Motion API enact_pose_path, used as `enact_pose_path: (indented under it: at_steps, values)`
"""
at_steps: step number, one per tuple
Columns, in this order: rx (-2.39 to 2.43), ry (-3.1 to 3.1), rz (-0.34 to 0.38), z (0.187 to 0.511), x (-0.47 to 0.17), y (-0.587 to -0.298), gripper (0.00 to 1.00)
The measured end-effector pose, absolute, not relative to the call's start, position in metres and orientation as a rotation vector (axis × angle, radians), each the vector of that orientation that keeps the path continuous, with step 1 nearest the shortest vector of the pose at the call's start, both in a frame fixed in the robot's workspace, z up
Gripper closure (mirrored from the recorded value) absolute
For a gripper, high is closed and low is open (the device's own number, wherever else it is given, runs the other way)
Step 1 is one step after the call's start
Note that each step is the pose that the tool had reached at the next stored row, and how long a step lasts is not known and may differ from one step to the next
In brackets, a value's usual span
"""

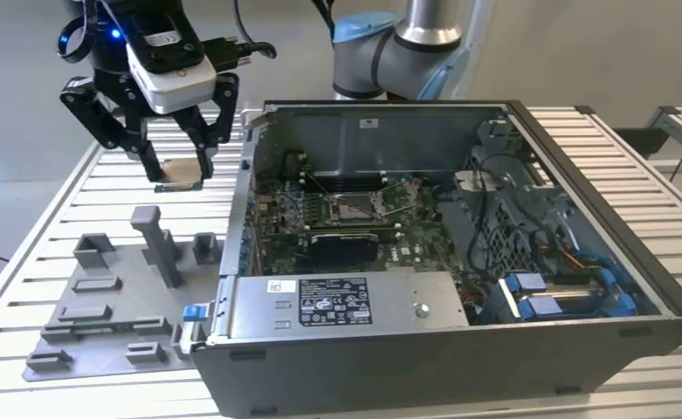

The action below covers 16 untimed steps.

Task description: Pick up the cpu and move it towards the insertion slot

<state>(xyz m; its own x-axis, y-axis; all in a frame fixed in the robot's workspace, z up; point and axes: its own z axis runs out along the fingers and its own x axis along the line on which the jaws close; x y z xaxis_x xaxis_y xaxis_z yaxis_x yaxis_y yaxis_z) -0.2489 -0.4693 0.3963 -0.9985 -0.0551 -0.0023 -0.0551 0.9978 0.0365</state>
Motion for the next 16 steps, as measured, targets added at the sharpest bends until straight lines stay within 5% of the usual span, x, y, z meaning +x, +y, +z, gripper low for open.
enact_pose_path:
  at_steps: [16]
  values:
    - [-0.087, 3.139, 0.057, 0.396, -0.205, -0.469, 1.0]
